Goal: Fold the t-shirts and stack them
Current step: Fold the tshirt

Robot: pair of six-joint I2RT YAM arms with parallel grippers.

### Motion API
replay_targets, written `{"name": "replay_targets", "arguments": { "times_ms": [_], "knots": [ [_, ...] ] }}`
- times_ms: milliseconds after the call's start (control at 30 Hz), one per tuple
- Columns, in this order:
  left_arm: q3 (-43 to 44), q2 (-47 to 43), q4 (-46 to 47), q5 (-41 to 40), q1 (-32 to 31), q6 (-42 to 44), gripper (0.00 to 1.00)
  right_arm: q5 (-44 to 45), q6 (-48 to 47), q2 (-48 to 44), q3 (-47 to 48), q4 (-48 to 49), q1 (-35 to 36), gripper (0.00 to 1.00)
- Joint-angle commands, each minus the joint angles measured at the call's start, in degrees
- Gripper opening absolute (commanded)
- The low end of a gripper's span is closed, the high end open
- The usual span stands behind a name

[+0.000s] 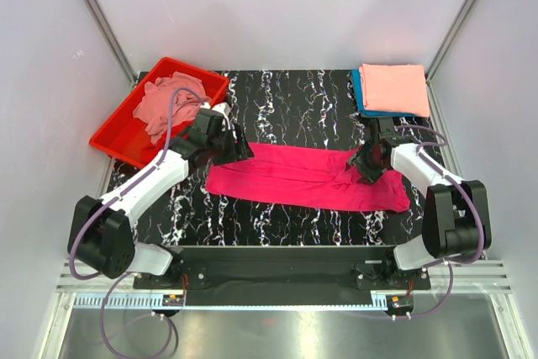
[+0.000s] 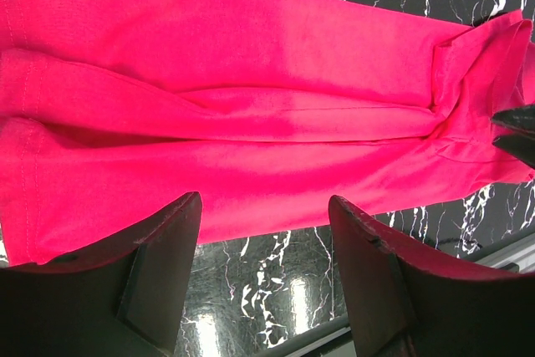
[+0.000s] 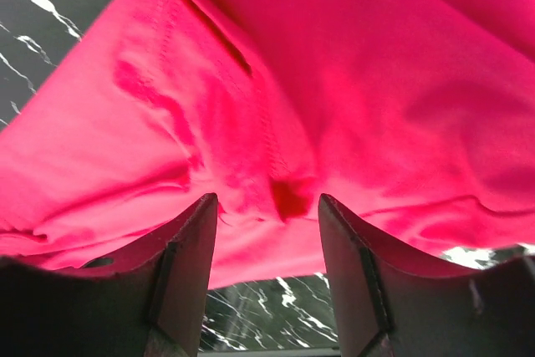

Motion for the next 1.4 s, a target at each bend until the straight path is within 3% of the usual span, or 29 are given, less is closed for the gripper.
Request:
{"name": "replay_targets", "arguments": {
  "times_ms": [0,267,333,400,433,533,1200,1267,1333,1367],
  "knots": [
    [-0.5,-1.3,0.2,-1.1,-0.2,0.6,0.68,0.2,3.1,1.1,0.1,4.2,0.8,0.58],
    [-0.6,-1.2,0.3,-1.6,-0.2,0.8,0.68,1.7,5.0,3.1,0.6,2.8,1.5,0.57],
    [-0.6,-1.0,0.5,-1.5,-0.2,0.8,0.68,1.7,5.2,3.1,0.4,2.9,1.5,0.53],
    [-0.6,-0.9,0.5,-1.3,-0.2,0.7,0.68,0.9,5.5,3.2,0.3,3.7,1.7,0.42],
    [-0.6,-0.9,0.6,-1.1,-0.2,0.7,0.68,0.7,5.5,3.1,0.5,4.1,1.7,0.26],
    [-0.6,-1.0,0.4,-1.4,-0.2,0.8,0.68,0.2,5.5,3.2,1.3,4.6,2.3,0.0],
    [-0.4,0.5,0.3,-1.9,-0.2,1.1,0.68,-4.1,-5.0,14.1,14.2,10.3,7.3,0.0],
    [-0.5,0.5,0.4,-2.1,-0.4,1.0,0.68,-1.7,-7.1,14.2,17.1,5.9,7.3,0.28],
    [-0.6,0.2,0.6,-2.5,-1.2,1.7,0.69,1.8,-8.9,12.8,20.0,1.5,7.2,0.7],
    [-0.5,-0.3,0.7,-2.7,-1.7,2.2,0.69,7.4,-9.3,12.2,23.5,-4.1,7.2,0.75]
  ]
}}
